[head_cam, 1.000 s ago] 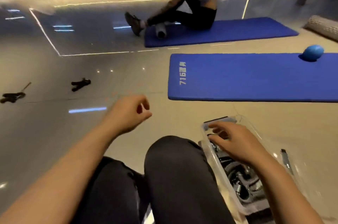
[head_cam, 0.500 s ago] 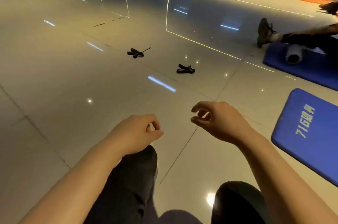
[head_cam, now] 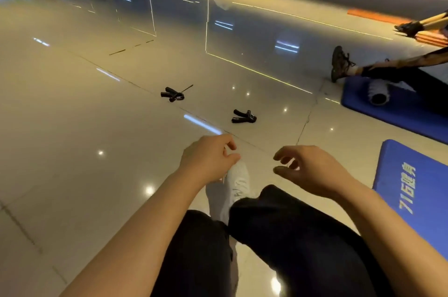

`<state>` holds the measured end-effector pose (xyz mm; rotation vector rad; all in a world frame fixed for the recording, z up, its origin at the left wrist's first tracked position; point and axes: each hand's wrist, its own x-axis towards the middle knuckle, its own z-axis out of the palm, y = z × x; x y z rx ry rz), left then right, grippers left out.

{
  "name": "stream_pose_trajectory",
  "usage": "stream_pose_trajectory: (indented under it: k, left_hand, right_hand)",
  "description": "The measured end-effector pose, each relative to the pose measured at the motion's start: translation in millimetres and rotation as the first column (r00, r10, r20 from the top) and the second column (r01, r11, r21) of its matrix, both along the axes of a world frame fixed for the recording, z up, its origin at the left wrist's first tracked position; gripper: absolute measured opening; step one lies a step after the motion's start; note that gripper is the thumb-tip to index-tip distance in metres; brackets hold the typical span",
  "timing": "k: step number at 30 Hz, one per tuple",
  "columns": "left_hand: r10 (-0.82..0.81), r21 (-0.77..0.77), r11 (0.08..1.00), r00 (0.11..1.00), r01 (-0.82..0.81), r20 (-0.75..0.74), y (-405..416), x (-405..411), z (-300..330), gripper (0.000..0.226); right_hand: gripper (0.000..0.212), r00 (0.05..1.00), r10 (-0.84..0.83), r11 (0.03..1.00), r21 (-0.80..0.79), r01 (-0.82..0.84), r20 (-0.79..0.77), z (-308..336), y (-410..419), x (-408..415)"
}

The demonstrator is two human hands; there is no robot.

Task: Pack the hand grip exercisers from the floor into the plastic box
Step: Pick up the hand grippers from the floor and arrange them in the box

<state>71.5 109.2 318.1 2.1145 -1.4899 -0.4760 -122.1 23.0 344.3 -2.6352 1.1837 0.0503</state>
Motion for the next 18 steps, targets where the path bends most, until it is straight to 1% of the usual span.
stream_pose_trajectory:
  k: [4,6,8,11,13,18]
  left_hand:
    - [0.058,0.076,0.996,0.997,-0.054,-0.054,-40.5,43.5,-22.9,0.016]
    - [0.082,0.096,0.993,0.990,-0.071,-0.113,-59.8,69.5,-37.7,0.015]
    - [0.109,0.125,0.988,0.980,-0.089,-0.166,-74.6,99.2,-54.0,0.014]
    - [0.168,0.191,0.972,0.973,-0.136,-0.160,-93.3,147.5,-79.8,0.013]
    - [0.180,0.250,0.956,0.979,-0.151,-0.095,-106.7,178.3,-97.5,0.013]
    - [0.179,0.389,0.904,0.983,-0.180,0.039,-167.9,266.5,-125.0,0.027]
  right_hand:
    - [0.028,0.980,-0.045,0.999,0.010,0.044,0.195,-21.7,-26.8,61.4]
    - [0.027,0.967,-0.084,0.996,0.029,0.080,0.242,-37.4,-48.2,87.3]
    - [0.026,0.956,-0.136,0.988,0.105,0.113,0.258,-57.7,-75.4,109.7]
    - [0.024,0.947,-0.199,0.956,0.261,0.131,0.253,-88.4,-119.0,143.2]
    - [0.026,0.960,-0.186,0.948,0.297,0.118,0.211,-107.2,-145.6,162.1]
    - [0.033,0.988,-0.129,0.938,0.333,0.094,0.087,-143.5,-209.9,199.8]
